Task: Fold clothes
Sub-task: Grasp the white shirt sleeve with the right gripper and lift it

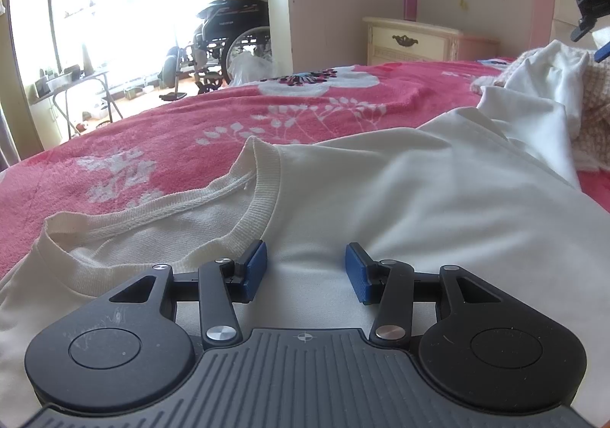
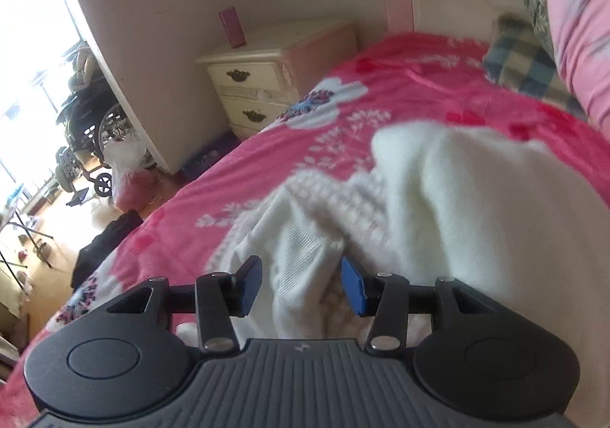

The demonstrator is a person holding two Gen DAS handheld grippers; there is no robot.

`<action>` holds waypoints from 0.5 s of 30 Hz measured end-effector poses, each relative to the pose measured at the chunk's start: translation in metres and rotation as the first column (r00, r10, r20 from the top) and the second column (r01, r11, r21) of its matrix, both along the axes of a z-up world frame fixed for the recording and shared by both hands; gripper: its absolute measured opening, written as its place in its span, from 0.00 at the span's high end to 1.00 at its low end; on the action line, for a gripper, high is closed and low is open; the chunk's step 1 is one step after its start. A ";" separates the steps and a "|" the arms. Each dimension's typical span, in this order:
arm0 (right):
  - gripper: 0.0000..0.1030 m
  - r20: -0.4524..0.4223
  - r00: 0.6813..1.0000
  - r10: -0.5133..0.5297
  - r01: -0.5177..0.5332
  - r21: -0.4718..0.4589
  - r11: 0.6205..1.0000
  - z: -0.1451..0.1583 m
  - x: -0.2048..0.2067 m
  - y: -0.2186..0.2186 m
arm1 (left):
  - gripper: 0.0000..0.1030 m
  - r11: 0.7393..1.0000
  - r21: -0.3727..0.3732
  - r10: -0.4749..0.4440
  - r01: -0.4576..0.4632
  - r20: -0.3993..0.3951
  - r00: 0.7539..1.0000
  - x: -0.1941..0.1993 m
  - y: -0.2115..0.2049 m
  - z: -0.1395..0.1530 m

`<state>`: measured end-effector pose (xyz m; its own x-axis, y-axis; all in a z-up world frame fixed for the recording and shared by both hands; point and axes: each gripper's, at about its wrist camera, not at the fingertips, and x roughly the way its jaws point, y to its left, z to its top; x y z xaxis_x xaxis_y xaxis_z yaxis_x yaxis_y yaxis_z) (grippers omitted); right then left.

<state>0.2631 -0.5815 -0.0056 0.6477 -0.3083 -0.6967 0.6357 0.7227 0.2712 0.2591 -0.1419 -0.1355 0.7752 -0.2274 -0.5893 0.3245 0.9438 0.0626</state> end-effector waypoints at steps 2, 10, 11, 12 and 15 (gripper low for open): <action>0.52 -0.031 0.999 -0.013 0.012 -0.011 1.000 -0.006 0.007 0.003 | 0.55 1.000 0.004 0.000 0.000 0.002 1.000 0.000 -0.001 0.000; 0.90 -0.088 0.993 -0.078 0.074 -0.039 0.996 -0.027 0.038 -0.006 | 0.55 1.000 0.004 0.000 0.000 0.002 1.000 -0.001 0.000 0.000; 0.90 -0.069 0.995 -0.069 0.065 -0.061 0.996 -0.022 0.038 -0.003 | 0.55 1.000 0.003 0.000 0.000 0.002 1.000 -0.001 0.000 0.000; 0.91 -0.038 0.998 -0.055 0.050 -0.109 0.993 -0.014 0.037 0.002 | 0.55 1.000 0.002 0.000 0.000 0.002 1.000 -0.001 0.000 0.000; 0.91 0.051 0.998 -0.022 0.034 -0.252 0.967 0.015 0.031 0.013 | 0.55 1.000 0.000 0.000 0.000 0.002 1.000 -0.001 0.000 0.000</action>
<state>0.2937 -0.5686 0.0096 0.6665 -0.4889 -0.5628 0.6478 0.7534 0.1126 0.2583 -0.1417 -0.1360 0.7765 -0.2275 -0.5876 0.3244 0.9438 0.0633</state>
